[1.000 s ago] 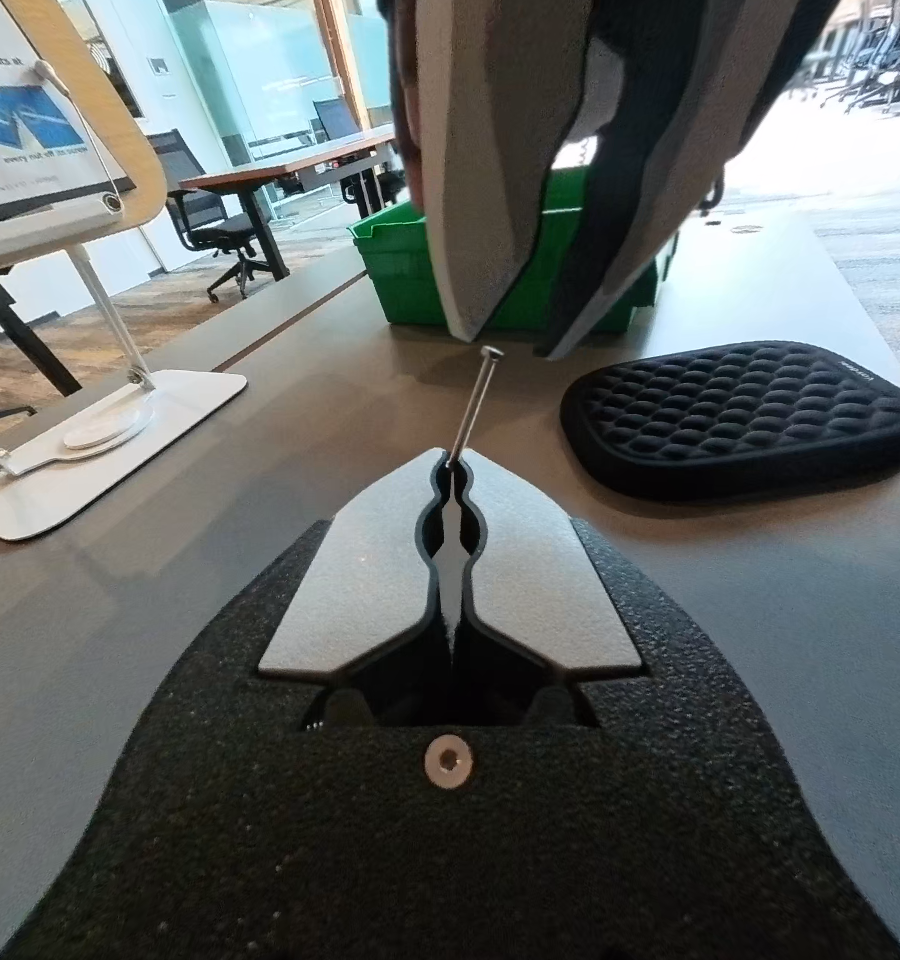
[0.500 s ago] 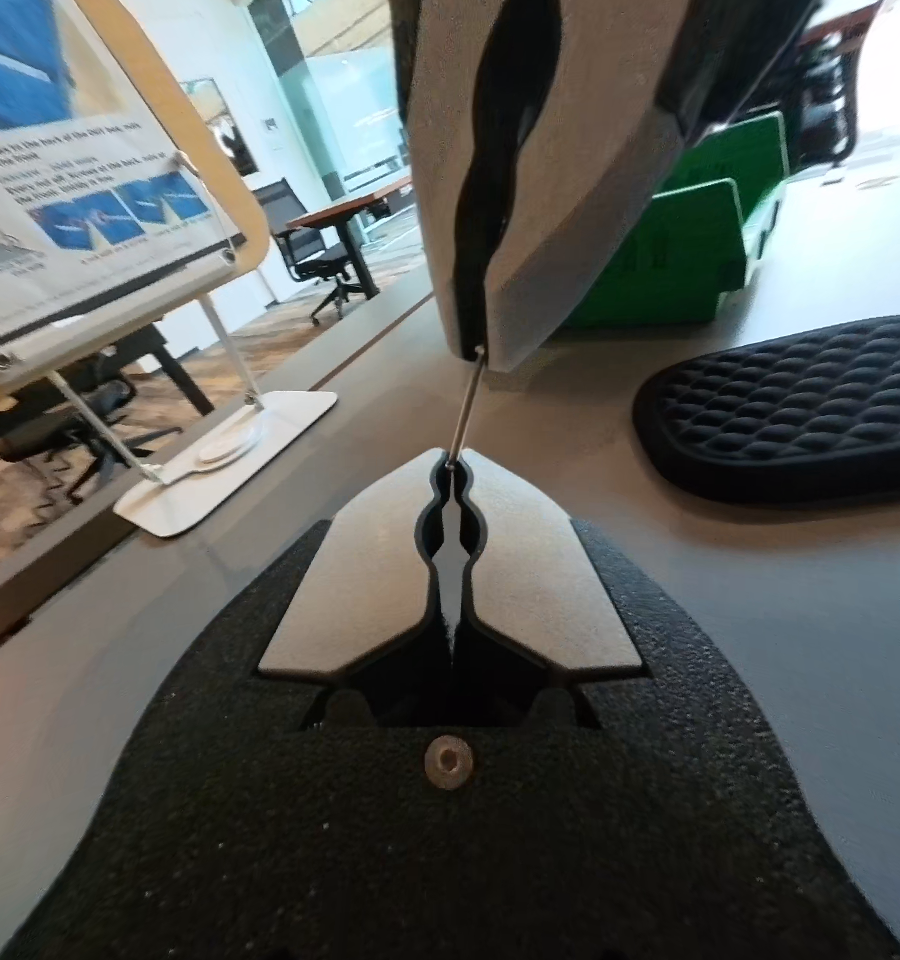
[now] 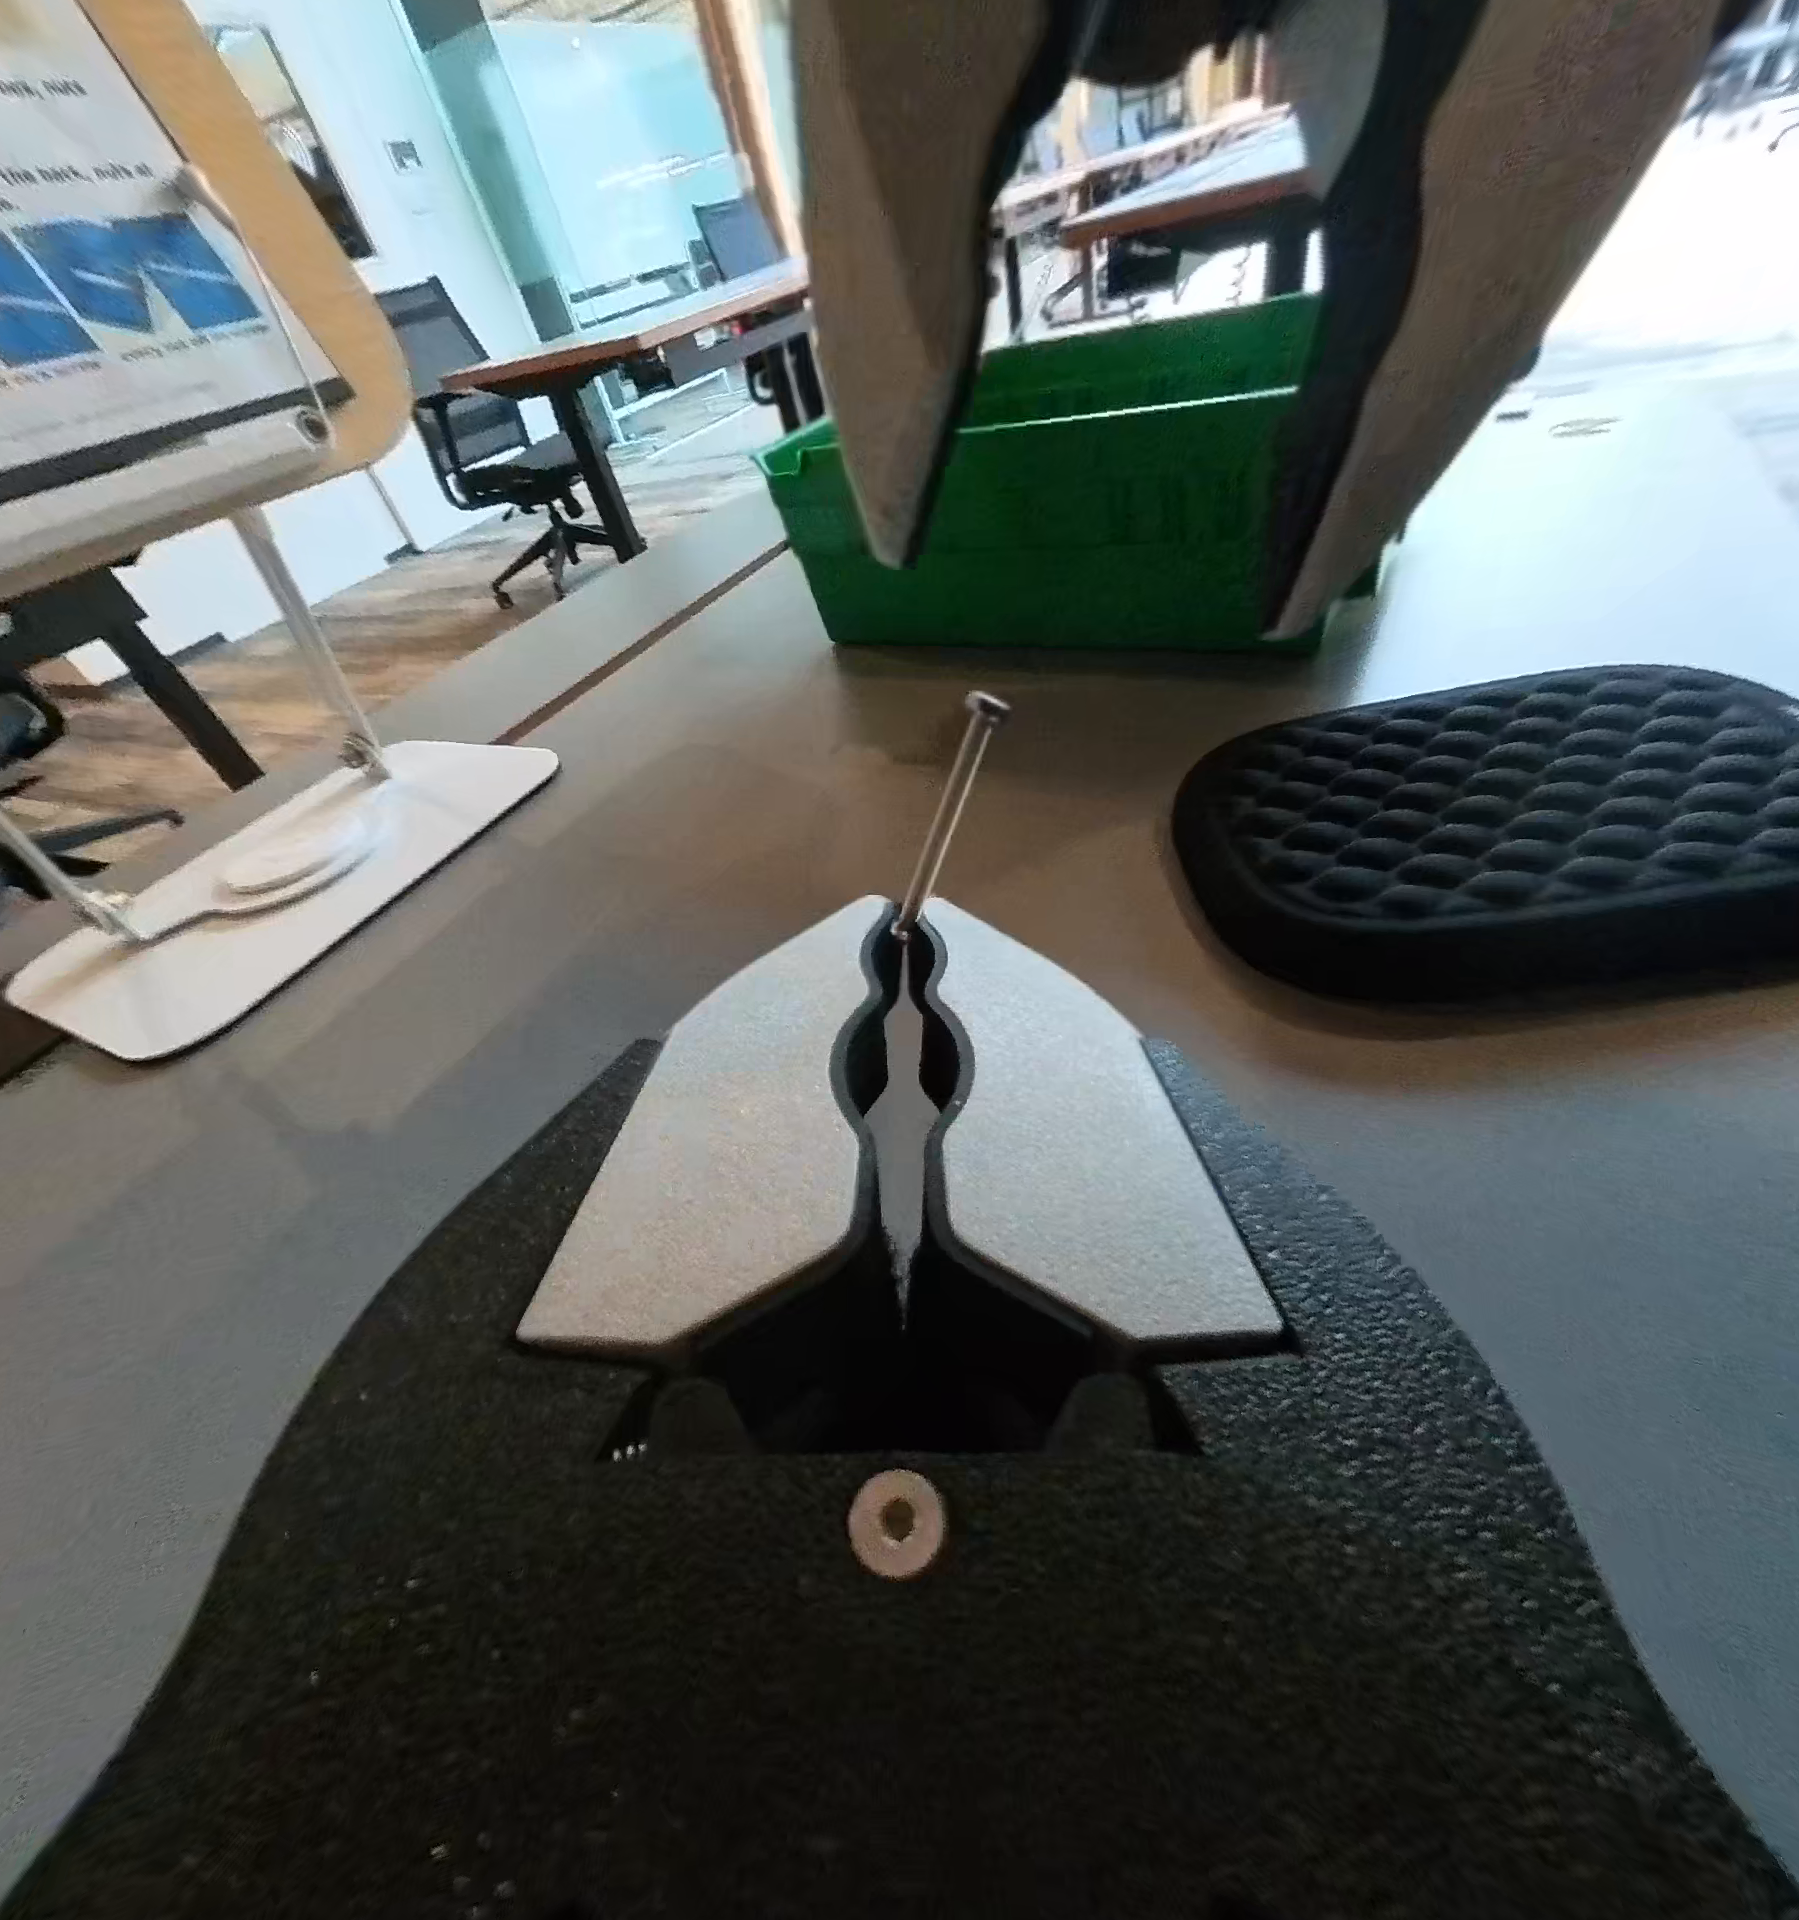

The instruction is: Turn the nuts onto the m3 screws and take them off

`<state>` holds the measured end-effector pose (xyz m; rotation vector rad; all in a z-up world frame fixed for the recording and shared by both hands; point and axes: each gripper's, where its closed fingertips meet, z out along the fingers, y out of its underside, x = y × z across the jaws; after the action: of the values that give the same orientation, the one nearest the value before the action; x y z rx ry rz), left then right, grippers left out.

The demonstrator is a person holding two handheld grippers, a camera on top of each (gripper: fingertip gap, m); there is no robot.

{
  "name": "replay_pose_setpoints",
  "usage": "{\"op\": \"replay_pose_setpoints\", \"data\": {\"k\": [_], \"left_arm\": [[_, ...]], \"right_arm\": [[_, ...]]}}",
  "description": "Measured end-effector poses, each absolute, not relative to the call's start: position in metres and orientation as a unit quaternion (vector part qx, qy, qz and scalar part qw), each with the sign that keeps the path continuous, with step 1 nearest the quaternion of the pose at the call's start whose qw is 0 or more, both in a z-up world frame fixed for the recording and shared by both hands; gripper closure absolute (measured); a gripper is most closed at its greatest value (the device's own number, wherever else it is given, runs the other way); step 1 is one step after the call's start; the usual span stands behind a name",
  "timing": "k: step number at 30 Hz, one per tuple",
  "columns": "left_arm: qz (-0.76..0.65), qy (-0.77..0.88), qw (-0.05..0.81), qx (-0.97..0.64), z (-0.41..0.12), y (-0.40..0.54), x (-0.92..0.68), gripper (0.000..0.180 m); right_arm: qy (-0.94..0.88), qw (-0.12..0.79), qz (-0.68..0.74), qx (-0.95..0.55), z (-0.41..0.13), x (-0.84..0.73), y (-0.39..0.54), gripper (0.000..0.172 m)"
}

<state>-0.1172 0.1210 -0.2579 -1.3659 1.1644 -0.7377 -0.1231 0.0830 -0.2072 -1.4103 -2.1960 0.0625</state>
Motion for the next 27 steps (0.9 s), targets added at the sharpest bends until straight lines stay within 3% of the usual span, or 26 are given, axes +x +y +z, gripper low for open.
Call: {"op": "replay_pose_setpoints", "data": {"k": [6,13,20,27], "left_arm": [[-0.341,0.492,0.547,-0.586,-0.260,0.118,-0.115,0.180],[-0.362,0.487,0.535,-0.587,-0.260,0.116,-0.115,0.180],[-0.305,0.491,0.575,-0.579,-0.255,0.123,-0.119,0.180],[-0.253,0.503,0.600,-0.569,-0.254,0.125,-0.121,0.180]], "right_arm": [[-0.885,0.243,-0.064,-0.392,-0.215,-0.128,0.091,0.143],[-0.886,0.249,-0.076,-0.383,-0.221,-0.128,0.097,0.162],[-0.719,0.271,0.039,-0.638,-0.217,-0.132,0.098,0.168],[-0.458,0.224,0.164,-0.845,-0.224,-0.123,0.091,0.172]]}}
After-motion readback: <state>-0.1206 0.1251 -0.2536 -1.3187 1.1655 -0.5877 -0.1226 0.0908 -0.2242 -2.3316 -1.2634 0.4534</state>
